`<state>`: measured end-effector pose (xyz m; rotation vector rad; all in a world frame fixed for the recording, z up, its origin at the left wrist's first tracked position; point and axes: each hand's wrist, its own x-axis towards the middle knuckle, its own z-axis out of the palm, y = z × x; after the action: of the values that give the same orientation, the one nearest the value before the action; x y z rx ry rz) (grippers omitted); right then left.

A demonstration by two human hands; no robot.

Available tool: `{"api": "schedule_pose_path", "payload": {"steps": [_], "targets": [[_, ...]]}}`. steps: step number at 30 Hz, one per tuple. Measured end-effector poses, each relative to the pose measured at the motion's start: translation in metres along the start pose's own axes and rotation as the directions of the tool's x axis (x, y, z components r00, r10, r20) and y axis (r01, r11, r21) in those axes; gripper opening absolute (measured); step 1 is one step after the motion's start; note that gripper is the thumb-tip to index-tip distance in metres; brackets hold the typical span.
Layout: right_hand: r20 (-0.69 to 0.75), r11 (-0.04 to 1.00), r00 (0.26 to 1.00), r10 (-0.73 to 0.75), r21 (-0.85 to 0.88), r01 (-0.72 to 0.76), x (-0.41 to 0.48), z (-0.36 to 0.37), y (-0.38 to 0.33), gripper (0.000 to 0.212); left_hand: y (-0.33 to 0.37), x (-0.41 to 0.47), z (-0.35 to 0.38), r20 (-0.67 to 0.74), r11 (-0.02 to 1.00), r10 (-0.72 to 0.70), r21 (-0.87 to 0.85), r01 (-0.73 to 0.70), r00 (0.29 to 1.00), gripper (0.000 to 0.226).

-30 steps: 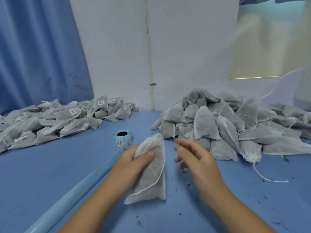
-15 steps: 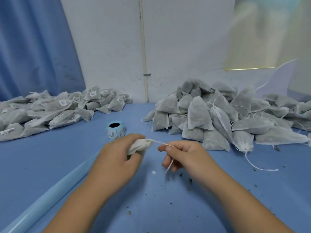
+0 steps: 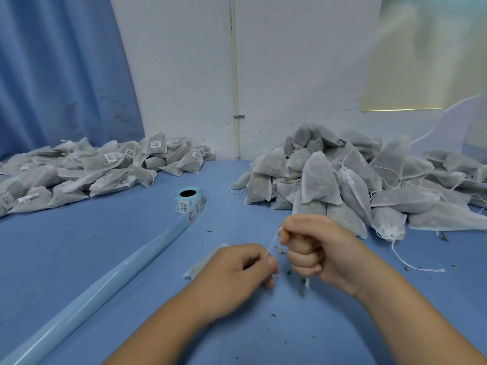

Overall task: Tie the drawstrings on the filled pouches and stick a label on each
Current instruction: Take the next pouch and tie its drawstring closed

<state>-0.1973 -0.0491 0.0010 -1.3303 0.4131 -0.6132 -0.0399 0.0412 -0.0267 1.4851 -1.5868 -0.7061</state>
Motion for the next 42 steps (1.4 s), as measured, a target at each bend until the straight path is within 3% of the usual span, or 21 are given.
{"api": "schedule_pose_path", "payload": {"steps": [4,8,12,14,16,18,19,20,22,25,27,30,33,35,37,40,42], "targets": [[-0.113,0.989,0.987,-0.117,0.077,0.126,0.001,-0.001,0.000,0.018,0.011,-0.003,-0.011,-0.010,0.945,-0.084,-0.318,0.076,0.996,0.029],[-0.240,0.944,0.959,-0.152,-0.322,0.069,0.004,0.010,0.009,0.028,0.016,-0.010,-0.017,0.010,0.820,0.022,-0.573,-0.012,1.000,0.025],[-0.177,0.840,0.961,-0.214,-0.536,0.088,0.005,0.033,0.021,0.028,0.018,-0.008,-0.019,-0.103,0.699,0.003,-0.711,-0.076,0.995,0.020],[-0.160,0.722,0.935,-0.316,-0.680,0.127,0.003,0.038,0.021,0.026,0.018,-0.007,-0.024,-0.190,0.706,-0.038,-0.700,-0.108,0.981,0.019],[-0.066,0.504,0.908,-0.414,-0.847,0.168,-0.001,0.037,0.021,0.021,0.015,-0.007,-0.028,-0.321,0.846,-0.024,-0.511,-0.152,0.947,0.017],[0.072,0.306,0.886,-0.458,-0.923,0.233,-0.006,0.039,0.020,0.018,0.010,-0.008,-0.030,-0.456,0.980,0.182,0.008,-0.200,0.871,0.021],[0.135,0.248,0.875,-0.466,-0.929,0.276,-0.007,0.041,0.020,0.018,0.010,-0.008,-0.030,-0.429,0.935,0.328,0.272,-0.226,0.842,0.025],[0.183,0.215,0.861,-0.474,-0.925,0.315,-0.008,0.043,0.020,0.018,0.009,-0.008,-0.028,-0.370,0.869,0.419,0.428,-0.249,0.829,0.030],[0.194,0.247,0.844,-0.500,-0.902,0.354,-0.010,0.044,0.020,0.018,0.009,-0.008,-0.025,-0.310,0.878,0.385,0.415,-0.241,0.869,0.032],[0.034,0.514,0.847,-0.530,-0.781,0.354,-0.010,0.038,0.016,0.014,0.010,-0.009,-0.025,-0.257,0.918,0.335,0.306,-0.253,0.906,0.034],[-0.053,0.636,0.852,-0.522,-0.690,0.346,-0.009,0.034,0.013,0.014,0.012,-0.012,-0.022,-0.188,0.924,0.331,0.262,-0.277,0.925,0.033],[-0.096,0.697,0.871,-0.482,-0.644,0.315,-0.008,0.032,0.016,0.015,0.014,-0.014,-0.015,-0.142,0.978,0.201,0.090,-0.190,0.969,0.031],[-0.121,0.734,0.897,-0.426,-0.625,0.264,-0.003,0.033,0.021,0.018,0.018,-0.011,-0.012,-0.098,0.973,0.013,-0.226,-0.035,0.995,0.026],[-0.140,0.744,0.909,-0.394,-0.629,0.226,0.000,0.034,0.022,0.021,0.019,-0.009,-0.016,-0.014,0.854,-0.086,-0.516,0.066,0.996,0.022],[-0.156,0.740,0.923,-0.353,-0.649,0.174,0.001,0.034,0.023,0.021,0.019,-0.007,-0.021,0.099,0.653,-0.129,-0.740,0.160,0.987,0.021],[-0.211,0.695,0.921,-0.329,-0.714,0.085,0.001,0.030,0.022,0.019,0.017,-0.005,-0.028,0.200,0.411,-0.184,-0.874,0.260,0.962,0.016],[-0.237,0.560,0.883,-0.405,-0.828,0.034,0.000,0.027,0.021,0.011,0.017,-0.003,-0.030,0.219,0.333,-0.224,-0.899,0.286,0.950,0.014]]}}
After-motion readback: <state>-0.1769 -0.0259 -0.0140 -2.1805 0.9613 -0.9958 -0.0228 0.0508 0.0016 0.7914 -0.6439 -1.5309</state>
